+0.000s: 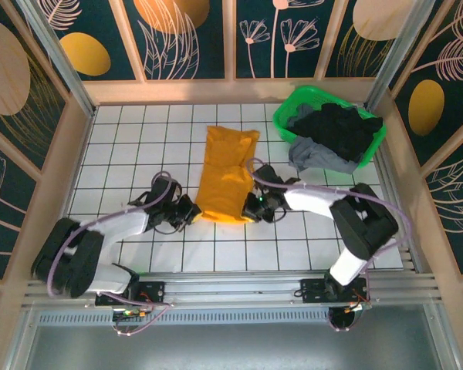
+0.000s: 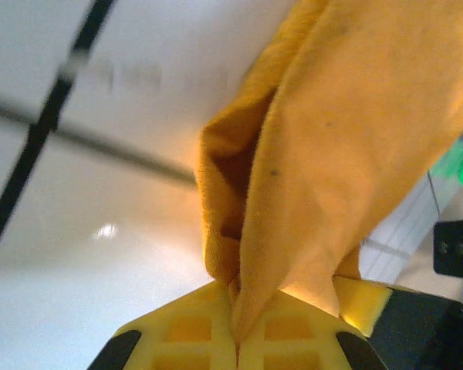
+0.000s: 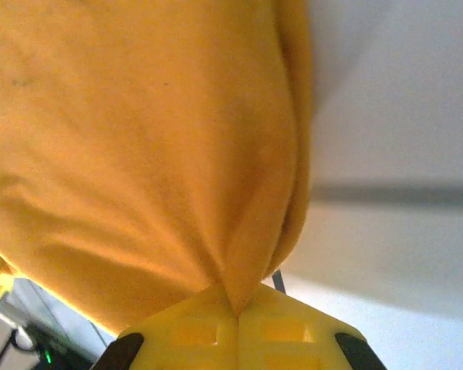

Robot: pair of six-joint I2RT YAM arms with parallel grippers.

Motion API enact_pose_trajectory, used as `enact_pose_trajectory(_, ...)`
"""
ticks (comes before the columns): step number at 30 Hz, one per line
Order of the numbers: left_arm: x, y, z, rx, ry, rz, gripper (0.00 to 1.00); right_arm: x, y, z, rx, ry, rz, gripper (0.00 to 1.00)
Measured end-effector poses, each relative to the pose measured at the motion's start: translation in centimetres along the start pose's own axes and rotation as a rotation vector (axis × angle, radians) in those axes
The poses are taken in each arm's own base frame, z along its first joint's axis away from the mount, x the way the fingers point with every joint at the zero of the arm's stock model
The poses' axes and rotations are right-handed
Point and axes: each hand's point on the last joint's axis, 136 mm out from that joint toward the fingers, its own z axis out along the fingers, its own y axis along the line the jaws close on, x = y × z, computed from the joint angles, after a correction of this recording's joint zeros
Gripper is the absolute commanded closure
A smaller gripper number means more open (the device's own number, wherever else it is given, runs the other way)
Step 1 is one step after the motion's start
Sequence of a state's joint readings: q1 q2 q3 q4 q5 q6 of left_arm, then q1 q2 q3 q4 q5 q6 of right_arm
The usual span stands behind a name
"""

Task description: Fold and stack the t-shirts

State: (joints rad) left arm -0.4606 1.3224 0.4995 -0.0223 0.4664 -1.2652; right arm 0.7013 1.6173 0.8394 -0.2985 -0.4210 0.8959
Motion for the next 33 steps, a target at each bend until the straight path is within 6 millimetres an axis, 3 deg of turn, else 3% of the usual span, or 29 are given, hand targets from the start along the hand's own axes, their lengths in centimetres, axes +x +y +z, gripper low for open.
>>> enact_pose_trajectory(3,1.7,-1.1,-2.3,0.069,0.014,0.031,1.00,2.1,0.3,-1.9,-0.029,0.014,0.004,1.00)
enact_pose_trajectory(6,2.1,-3.5,-4.3,0.164,-0.008,0.062,1.00,2.1,1.8,-4.3,-0.081,-0.021,0.016,1.00)
enact_pose_trajectory(9,1.8,-6.0,-5.7,0.223,-0.037,0.077,1.00,1.2,3.4,-6.4,-0.116,-0.055,0.048,1.00)
enact_pose_trajectory(15,-0.2,-12.8,-7.7,0.311,-0.114,0.115,1.00,-2.7,6.0,-10.5,-0.193,-0.150,0.119,1.00)
enact_pose_trajectory(18,-1.7,-14.9,-7.5,0.322,-0.142,0.112,1.00,-4.9,7.1,-12.5,-0.230,-0.208,0.139,1.00)
enact_pose_trajectory(22,-4.3,-15.5,-6.3,0.295,-0.165,0.078,1.00,-8.4,8.2,-13.8,-0.251,-0.255,0.169,1.00)
enact_pose_trajectory(27,-7.2,-16.4,-5.1,0.273,-0.186,0.055,1.00,-12.1,9.0,-13.4,-0.237,-0.273,0.193,1.00)
enact_pose_trajectory(33,-9.6,-17.9,-3.7,0.282,-0.189,0.066,1.00,-14.7,8.8,-12.4,-0.208,-0.280,0.210,1.00)
